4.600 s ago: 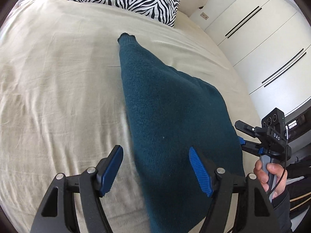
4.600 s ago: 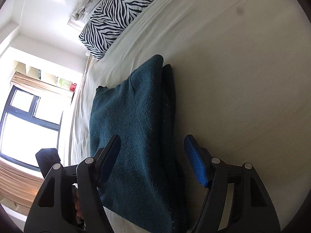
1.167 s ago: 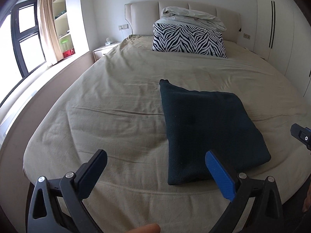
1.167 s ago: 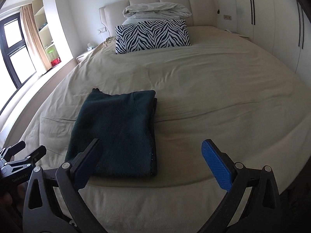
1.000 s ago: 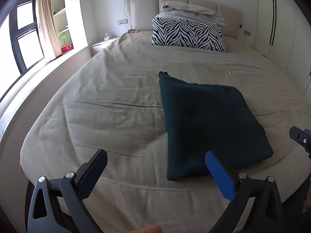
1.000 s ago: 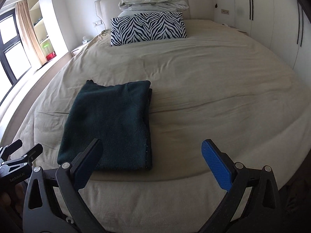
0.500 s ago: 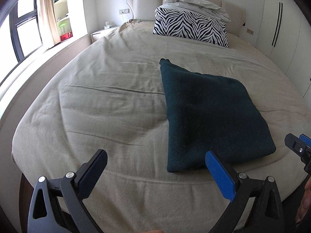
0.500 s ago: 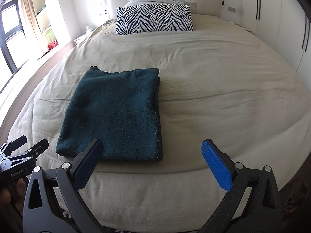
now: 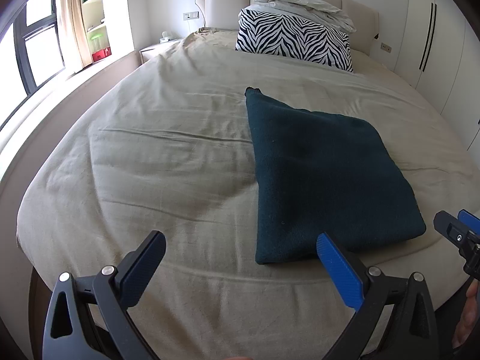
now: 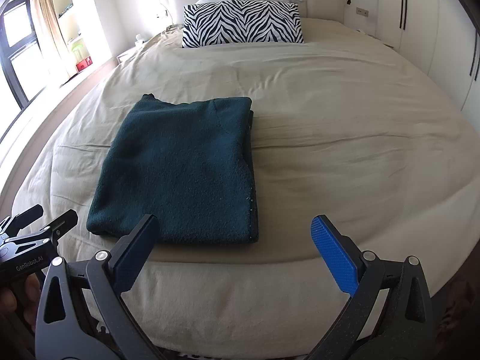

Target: Fold small clothes

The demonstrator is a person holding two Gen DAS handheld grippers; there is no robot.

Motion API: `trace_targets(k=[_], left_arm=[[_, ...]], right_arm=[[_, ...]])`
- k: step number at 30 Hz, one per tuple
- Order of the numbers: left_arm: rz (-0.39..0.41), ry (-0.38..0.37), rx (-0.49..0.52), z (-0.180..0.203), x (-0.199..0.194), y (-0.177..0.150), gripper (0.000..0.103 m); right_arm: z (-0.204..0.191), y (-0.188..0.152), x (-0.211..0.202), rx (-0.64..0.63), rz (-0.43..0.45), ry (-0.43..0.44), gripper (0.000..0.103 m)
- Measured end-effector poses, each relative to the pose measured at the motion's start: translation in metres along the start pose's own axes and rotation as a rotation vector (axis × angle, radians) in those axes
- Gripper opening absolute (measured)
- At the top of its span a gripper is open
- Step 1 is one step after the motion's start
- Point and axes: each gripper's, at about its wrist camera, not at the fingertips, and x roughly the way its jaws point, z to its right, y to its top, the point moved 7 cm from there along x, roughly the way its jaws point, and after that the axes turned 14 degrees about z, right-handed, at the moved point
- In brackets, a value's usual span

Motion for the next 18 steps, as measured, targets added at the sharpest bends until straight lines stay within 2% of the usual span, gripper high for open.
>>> trace_targets(k=[18], left_arm=[[-0.001,0.001,-0.001,0.0001,-0.0002,0.0,0.103]], right_arm=[[-0.003,-0.0051,0.0038,-0.006,-0.012,0.004,0.103]])
